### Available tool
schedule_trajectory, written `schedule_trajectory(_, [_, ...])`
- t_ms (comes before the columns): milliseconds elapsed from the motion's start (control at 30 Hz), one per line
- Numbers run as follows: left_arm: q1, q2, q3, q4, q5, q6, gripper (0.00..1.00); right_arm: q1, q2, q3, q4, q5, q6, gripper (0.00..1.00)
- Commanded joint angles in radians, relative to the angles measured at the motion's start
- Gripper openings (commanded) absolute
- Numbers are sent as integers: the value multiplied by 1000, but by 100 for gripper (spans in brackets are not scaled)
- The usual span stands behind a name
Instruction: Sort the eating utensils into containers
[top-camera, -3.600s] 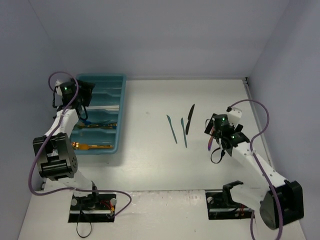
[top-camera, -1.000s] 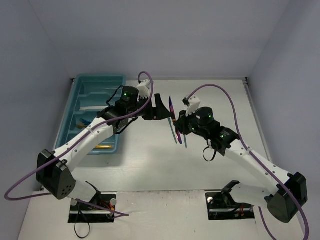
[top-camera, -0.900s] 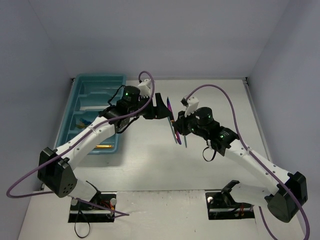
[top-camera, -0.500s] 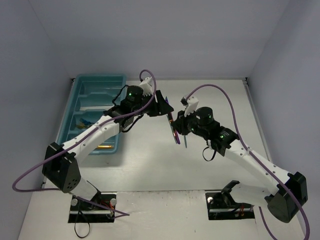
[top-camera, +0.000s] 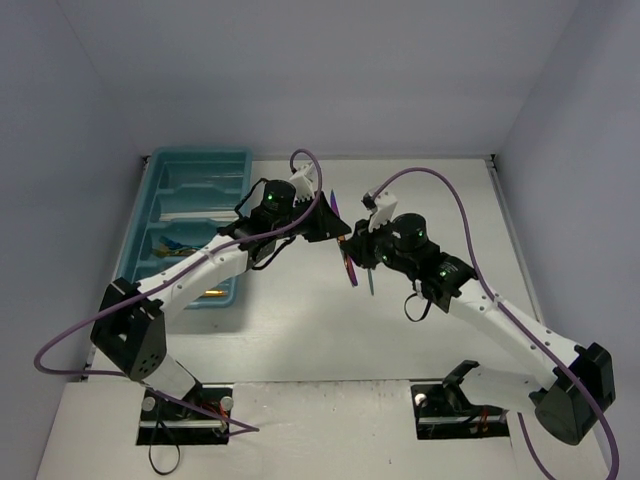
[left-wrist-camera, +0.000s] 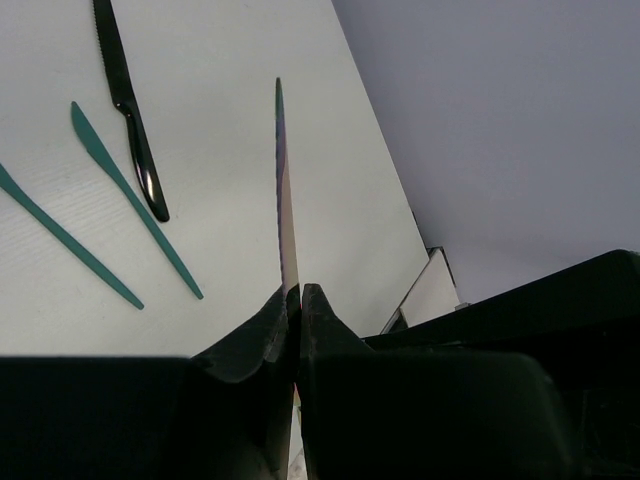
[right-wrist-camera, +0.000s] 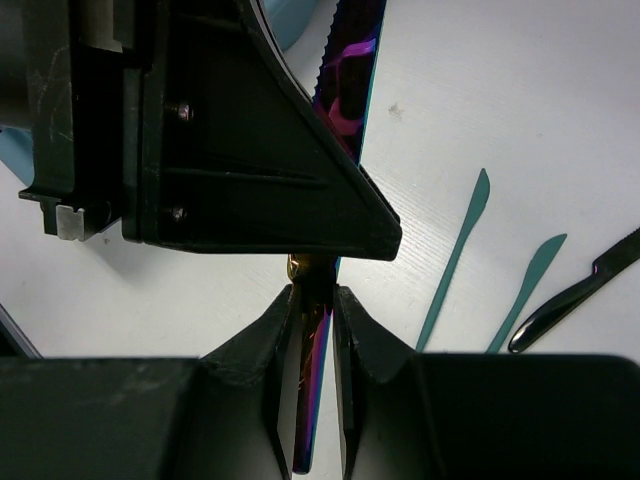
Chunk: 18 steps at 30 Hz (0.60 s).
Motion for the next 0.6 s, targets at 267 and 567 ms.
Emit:
schedule_trajectory(267, [89, -50, 0, 120, 28, -36, 0, 4, -37, -14, 115, 89, 8, 69])
schedule_trajectory(567, [440, 0, 66, 148, 10, -147, 0, -59, -140, -46, 24, 345, 12, 77])
